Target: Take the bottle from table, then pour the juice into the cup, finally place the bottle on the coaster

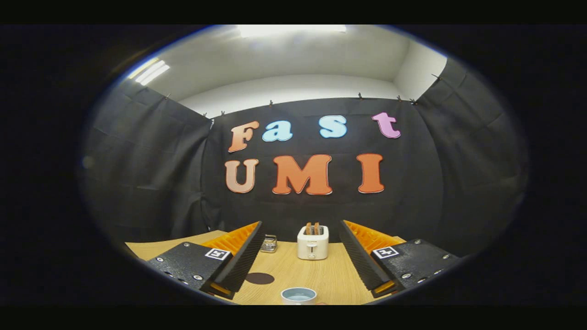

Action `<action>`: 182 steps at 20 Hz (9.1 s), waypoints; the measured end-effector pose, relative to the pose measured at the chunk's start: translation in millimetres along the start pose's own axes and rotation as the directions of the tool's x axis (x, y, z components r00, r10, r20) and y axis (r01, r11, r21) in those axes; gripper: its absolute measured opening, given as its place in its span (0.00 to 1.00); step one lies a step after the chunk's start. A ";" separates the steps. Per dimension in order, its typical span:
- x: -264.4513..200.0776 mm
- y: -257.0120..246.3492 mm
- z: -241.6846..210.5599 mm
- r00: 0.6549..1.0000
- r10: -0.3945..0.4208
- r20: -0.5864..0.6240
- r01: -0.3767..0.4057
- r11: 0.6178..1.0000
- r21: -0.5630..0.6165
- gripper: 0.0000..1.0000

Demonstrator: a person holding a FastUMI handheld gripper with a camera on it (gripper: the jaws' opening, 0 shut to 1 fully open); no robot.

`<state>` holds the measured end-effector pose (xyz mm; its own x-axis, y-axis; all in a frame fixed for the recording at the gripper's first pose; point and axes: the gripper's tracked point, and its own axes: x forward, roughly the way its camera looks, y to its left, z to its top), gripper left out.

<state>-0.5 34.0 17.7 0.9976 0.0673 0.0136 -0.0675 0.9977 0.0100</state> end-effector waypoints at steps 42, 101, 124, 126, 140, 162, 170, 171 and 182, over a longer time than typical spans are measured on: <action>-36.1 224.0 -205.4 0.900 0.322 -0.293 -0.305 0.947 0.103 0.97; -28.7 161.4 -231.4 0.857 0.275 -0.436 0.142 0.687 0.713 0.76; -36.8 131.0 -227.9 0.844 0.361 -0.396 0.304 0.286 0.909 0.76; -36.9 129.3 -223.5 0.848 0.368 -0.382 0.306 0.250 0.919 0.76; -27.8 123.5 -219.7 0.833 0.421 -0.359 0.384 0.027 0.923 0.76; -28.0 108.6 -206.7 0.857 0.420 -0.299 0.416 -0.219 0.883 0.76; -29.1 113.9 -197.1 0.849 0.456 -0.266 0.423 -0.284 0.861 0.76; -29.2 114.2 -196.4 0.848 0.461 -0.261 0.424 -0.296 0.856 0.76; -31.8 123.5 -188.2 0.841 0.486 -0.237 0.434 -0.347 0.831 0.76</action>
<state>-38.1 157.2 -169.7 0.8096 0.5441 -0.2201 0.4460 -0.3264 0.8334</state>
